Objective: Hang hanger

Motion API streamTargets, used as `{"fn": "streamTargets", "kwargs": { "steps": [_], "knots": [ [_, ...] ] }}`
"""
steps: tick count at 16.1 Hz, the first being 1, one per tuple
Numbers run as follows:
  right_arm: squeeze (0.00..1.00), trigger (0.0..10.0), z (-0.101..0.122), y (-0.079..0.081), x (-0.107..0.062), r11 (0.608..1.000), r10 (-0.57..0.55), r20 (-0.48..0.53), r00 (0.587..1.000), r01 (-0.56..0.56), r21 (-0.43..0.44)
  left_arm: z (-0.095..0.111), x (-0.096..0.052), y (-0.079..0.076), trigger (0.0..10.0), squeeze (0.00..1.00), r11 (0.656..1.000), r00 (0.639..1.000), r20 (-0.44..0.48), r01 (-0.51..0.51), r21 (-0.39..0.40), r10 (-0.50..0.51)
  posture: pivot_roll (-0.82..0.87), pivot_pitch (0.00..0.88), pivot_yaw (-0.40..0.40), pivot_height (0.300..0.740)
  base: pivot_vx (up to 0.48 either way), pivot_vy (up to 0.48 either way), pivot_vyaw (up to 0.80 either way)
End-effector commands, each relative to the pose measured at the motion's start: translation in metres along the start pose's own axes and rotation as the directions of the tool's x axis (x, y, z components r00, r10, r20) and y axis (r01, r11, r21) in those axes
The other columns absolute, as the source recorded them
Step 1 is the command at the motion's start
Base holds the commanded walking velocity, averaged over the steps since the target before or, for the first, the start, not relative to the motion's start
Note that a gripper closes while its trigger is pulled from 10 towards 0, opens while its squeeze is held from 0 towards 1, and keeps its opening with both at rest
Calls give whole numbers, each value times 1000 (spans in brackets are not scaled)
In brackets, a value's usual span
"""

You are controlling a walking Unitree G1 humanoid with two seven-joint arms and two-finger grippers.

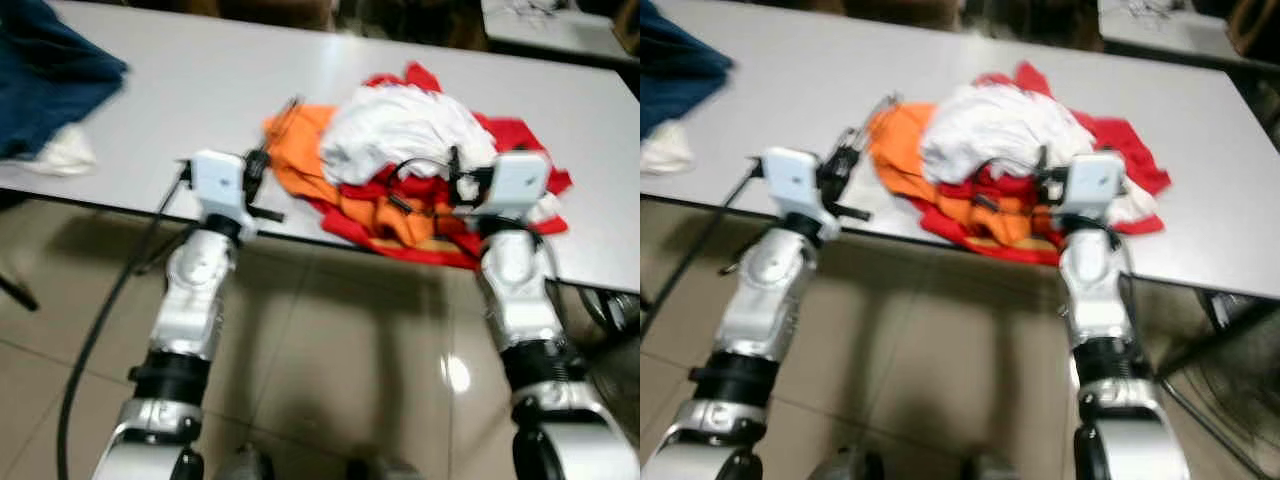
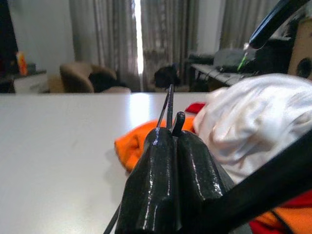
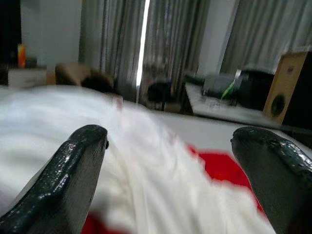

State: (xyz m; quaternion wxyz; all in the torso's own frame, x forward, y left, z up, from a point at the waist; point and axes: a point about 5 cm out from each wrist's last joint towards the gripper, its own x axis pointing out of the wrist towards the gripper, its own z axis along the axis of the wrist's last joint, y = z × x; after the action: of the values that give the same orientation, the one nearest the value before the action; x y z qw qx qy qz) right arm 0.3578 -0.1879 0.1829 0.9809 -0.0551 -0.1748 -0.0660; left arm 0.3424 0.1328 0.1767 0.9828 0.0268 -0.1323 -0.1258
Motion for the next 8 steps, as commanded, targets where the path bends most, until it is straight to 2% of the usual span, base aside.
{"fn": "streamTargets", "kwargs": {
  "steps": [1,3,5,8],
  "knots": [
    [0,10000,17,-9,9,999,-34,63,997,33,18,4,2,-4,10000,0,1000,1000,20,18,5,-18,-98,111,-25,740,480,0,0],
    [0,10000,25,-16,17,998,-55,77,996,52,33,4,2,-6,10000,0,1000,999,24,23,6,-23,-101,111,-28,740,480,0,0],
    [0,10000,41,-23,30,994,-59,103,993,49,98,3,2,-6,10000,0,1000,999,23,25,-1,-25,-100,100,-29,740,480,0,0],
    [0,10000,42,-26,41,990,-40,68,997,31,139,6,7,-5,10000,0,1000,999,36,10,8,-10,-98,90,-30,740,480,0,0]
  ]
}}
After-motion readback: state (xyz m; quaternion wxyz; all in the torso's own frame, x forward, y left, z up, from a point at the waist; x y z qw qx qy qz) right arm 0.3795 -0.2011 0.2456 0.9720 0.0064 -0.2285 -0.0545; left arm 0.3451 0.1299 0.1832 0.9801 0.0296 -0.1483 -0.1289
